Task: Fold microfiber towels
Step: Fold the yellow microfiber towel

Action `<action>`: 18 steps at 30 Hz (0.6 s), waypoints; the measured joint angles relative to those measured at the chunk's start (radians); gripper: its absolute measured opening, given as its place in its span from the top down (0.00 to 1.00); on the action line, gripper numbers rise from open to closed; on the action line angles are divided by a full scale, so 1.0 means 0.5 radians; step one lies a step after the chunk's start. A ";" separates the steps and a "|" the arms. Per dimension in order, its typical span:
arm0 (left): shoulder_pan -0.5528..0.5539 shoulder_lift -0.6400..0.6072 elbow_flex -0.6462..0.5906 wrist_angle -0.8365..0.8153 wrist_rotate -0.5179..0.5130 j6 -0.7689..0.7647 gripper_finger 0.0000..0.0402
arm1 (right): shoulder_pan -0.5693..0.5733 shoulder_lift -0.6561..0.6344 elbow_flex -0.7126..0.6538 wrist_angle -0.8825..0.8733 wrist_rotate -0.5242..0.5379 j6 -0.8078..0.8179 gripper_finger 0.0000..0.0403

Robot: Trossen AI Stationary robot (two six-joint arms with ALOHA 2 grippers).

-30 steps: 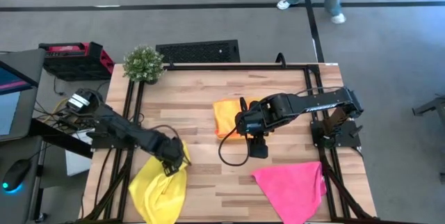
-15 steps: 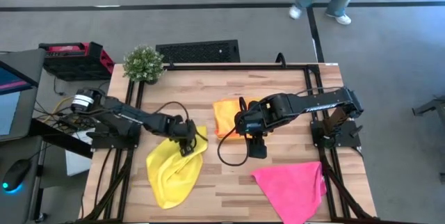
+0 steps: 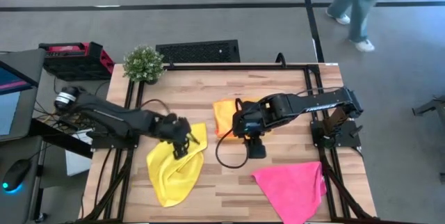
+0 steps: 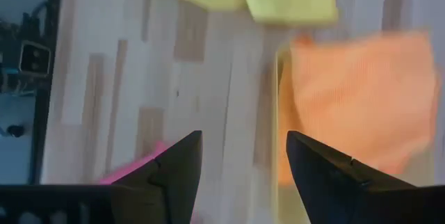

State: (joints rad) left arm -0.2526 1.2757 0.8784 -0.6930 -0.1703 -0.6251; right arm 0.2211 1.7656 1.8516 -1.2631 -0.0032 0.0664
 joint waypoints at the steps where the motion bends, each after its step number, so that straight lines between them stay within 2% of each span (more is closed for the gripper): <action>1: -0.067 -0.032 0.004 -0.004 0.001 -0.088 0.72 | 0.003 0.014 0.000 0.063 0.001 -0.064 0.42; 7: -0.586 -0.123 0.004 0.000 0.032 -0.835 0.72 | 0.048 0.154 -0.005 0.300 -0.037 -0.538 0.42; 12: -1.032 -0.067 0.004 0.110 -0.050 -1.376 0.72 | 0.056 0.361 -0.003 0.517 -0.117 -0.853 0.42; 15: -1.250 0.004 0.004 0.229 -0.234 -1.573 0.72 | 0.054 0.486 -0.002 0.620 -0.128 -0.922 0.42; 18: -1.397 0.123 0.005 0.420 -0.352 -1.604 0.72 | 0.054 0.601 -0.002 0.756 -0.152 -0.957 0.42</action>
State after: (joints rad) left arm -0.9508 1.3372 0.8810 -0.4832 -0.3466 -1.4272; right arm 0.2479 2.0663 1.8508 -0.8851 -0.0793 -0.4122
